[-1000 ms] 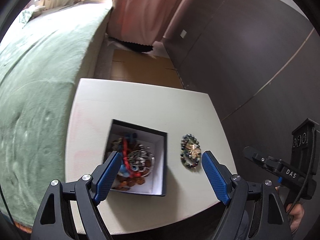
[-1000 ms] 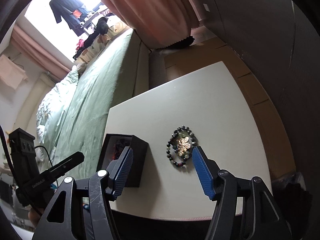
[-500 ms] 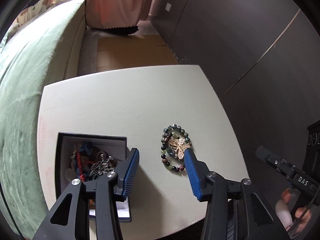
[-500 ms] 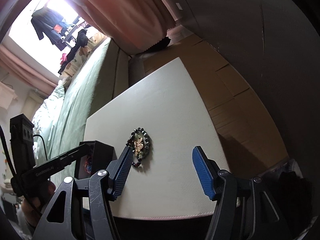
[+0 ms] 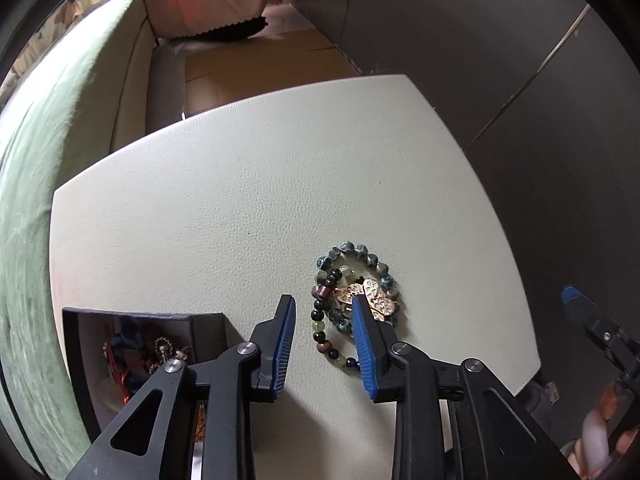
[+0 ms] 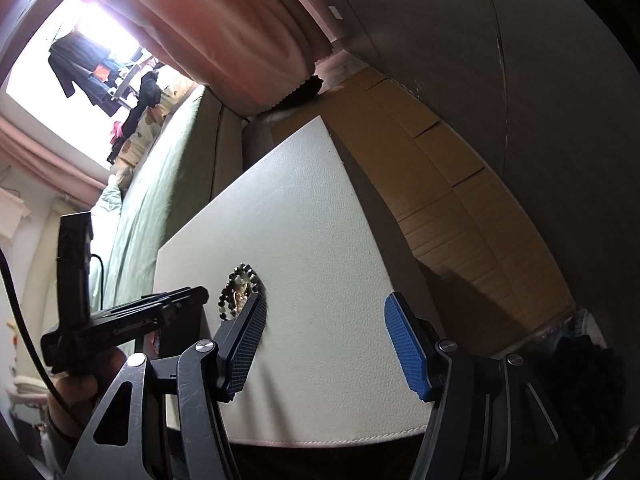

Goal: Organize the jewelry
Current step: 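Grasp the dark bead bracelet with the left tool, then carry the dark bead bracelet with the left tool into the box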

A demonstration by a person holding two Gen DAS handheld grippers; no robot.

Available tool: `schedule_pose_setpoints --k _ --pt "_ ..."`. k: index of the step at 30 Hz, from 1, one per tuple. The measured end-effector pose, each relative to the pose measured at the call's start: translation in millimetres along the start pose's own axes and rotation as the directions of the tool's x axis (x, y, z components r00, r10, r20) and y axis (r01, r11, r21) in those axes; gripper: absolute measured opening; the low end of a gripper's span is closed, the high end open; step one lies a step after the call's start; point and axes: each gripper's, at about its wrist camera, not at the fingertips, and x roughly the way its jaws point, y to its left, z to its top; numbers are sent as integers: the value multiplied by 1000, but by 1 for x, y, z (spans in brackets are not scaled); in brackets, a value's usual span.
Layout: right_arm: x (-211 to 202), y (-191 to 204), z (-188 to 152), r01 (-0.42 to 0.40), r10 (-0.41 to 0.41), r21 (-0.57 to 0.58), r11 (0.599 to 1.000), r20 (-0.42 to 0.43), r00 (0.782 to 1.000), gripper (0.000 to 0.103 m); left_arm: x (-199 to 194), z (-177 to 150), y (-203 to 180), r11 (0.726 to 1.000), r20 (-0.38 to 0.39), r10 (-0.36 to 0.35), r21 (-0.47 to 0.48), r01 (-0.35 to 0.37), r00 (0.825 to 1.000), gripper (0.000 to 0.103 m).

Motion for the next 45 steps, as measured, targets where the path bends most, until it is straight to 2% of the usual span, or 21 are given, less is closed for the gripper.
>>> schedule_pose_setpoints --k 3,6,9,12,13,14,17,20,27,33,41,45 --pt "2 -4 -1 -5 5 2 1000 -8 1000 62 9 3 0 1000 -18 5 4 -5 1000 30" --pt "4 -6 -2 -6 7 11 1000 -14 1000 63 14 6 -2 999 -24 42 22 -41 999 29" --pt "4 -6 -1 -3 3 14 1000 -15 1000 62 18 8 -3 999 -32 38 27 -37 999 28" --pt "4 -6 0 -2 2 17 1000 -16 1000 63 25 10 -3 999 -44 30 26 -29 999 22" --pt "3 -6 0 -1 1 17 1000 -15 1000 62 27 10 -3 999 -49 25 25 -24 998 13" --pt "3 -6 0 1 -1 17 1000 -16 1000 62 30 11 -4 999 -53 27 24 -26 998 10" --pt "3 -2 0 4 -3 10 1000 -16 1000 63 28 10 -3 1000 -42 1 19 0 999 8" --pt "2 1 2 4 -4 -5 1000 -13 1000 62 15 6 -1 1000 -12 -13 27 14 1000 8" --pt "7 15 2 -15 14 -36 999 -24 1000 62 -27 4 -5 995 62 -94 45 91 994 8" --pt "16 35 1 -38 35 -67 997 -48 998 60 -62 -5 3 993 120 -115 32 112 986 8" --pt "36 65 6 -81 70 -113 990 -104 992 49 -101 -14 24 995 194 -100 2 101 976 8" --pt "51 82 5 -92 72 -140 986 -140 988 47 -117 -20 38 996 222 -87 -17 93 971 8"
